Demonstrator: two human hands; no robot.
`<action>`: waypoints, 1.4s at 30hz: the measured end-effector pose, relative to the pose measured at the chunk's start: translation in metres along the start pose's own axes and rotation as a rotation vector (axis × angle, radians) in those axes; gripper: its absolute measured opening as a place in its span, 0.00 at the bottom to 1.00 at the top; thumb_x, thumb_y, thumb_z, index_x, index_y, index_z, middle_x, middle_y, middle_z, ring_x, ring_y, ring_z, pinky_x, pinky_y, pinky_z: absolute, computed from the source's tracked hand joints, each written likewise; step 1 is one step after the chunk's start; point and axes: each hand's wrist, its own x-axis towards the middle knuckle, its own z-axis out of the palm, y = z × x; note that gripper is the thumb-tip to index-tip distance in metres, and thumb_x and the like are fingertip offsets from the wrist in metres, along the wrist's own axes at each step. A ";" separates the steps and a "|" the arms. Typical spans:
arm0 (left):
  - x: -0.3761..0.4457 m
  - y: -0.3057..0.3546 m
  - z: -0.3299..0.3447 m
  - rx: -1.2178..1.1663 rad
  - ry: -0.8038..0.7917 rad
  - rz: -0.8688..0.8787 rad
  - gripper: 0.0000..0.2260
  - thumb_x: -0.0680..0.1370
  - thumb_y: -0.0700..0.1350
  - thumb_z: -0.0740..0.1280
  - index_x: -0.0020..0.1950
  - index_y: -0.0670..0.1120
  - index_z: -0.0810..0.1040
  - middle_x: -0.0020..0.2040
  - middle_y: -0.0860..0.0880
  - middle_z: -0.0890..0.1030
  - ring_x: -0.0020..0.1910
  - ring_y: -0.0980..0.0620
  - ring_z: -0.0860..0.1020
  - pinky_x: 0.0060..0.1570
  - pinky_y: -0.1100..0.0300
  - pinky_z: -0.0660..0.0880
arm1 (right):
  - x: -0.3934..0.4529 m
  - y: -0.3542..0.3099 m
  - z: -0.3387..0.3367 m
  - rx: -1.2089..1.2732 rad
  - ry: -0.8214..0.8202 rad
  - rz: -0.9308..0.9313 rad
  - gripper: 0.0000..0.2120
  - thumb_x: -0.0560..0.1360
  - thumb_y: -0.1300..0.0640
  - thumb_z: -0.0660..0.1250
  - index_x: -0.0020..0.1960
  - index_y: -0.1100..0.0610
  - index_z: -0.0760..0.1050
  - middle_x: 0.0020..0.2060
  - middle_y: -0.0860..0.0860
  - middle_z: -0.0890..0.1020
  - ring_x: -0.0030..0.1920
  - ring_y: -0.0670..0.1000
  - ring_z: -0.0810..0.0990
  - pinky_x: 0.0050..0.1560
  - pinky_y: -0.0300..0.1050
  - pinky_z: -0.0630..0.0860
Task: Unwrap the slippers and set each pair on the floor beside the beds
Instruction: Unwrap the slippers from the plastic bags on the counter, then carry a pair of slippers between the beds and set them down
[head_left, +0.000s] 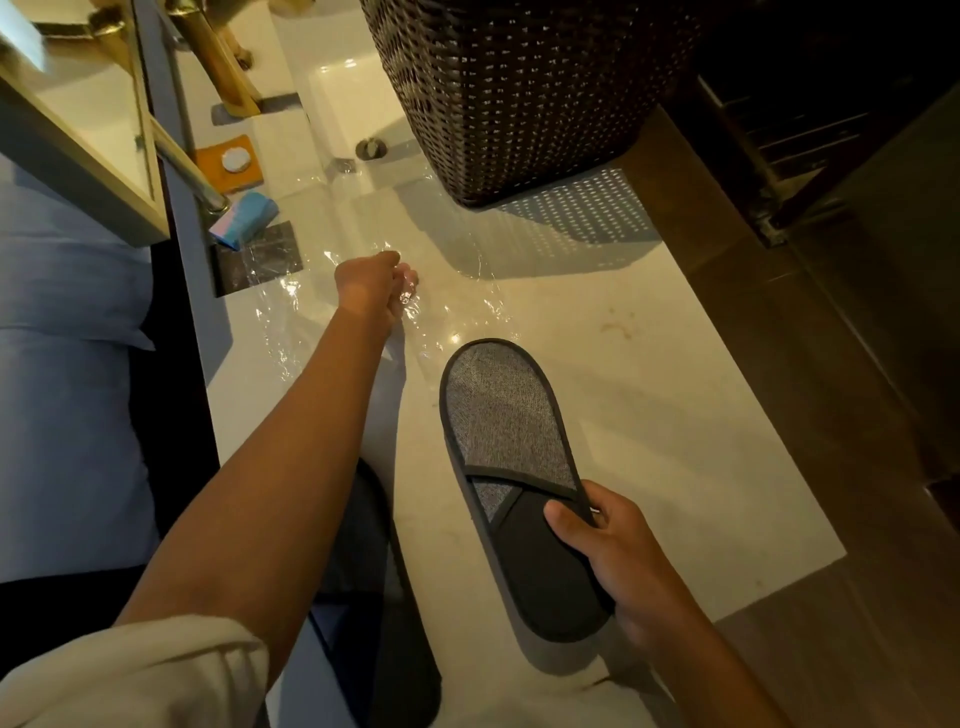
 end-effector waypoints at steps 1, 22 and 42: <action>0.001 0.000 -0.003 0.050 0.006 0.031 0.09 0.74 0.32 0.65 0.35 0.40 0.72 0.30 0.42 0.72 0.24 0.48 0.72 0.33 0.56 0.70 | 0.000 0.001 -0.001 0.000 0.002 0.000 0.10 0.75 0.53 0.71 0.55 0.54 0.81 0.47 0.55 0.87 0.48 0.56 0.86 0.51 0.57 0.83; -0.218 -0.148 -0.075 0.109 -0.124 -0.197 0.17 0.78 0.45 0.69 0.66 0.46 0.71 0.55 0.43 0.81 0.51 0.46 0.83 0.51 0.52 0.82 | -0.007 0.043 -0.006 0.004 -0.022 0.009 0.12 0.75 0.54 0.70 0.57 0.56 0.79 0.48 0.55 0.87 0.48 0.54 0.87 0.48 0.53 0.83; -0.279 -0.169 -0.126 -0.002 -0.262 -0.044 0.16 0.76 0.42 0.71 0.63 0.46 0.74 0.56 0.44 0.84 0.52 0.47 0.85 0.52 0.47 0.82 | -0.055 0.042 0.028 -0.142 0.005 -0.179 0.11 0.75 0.51 0.70 0.56 0.53 0.78 0.49 0.55 0.86 0.47 0.55 0.87 0.49 0.56 0.84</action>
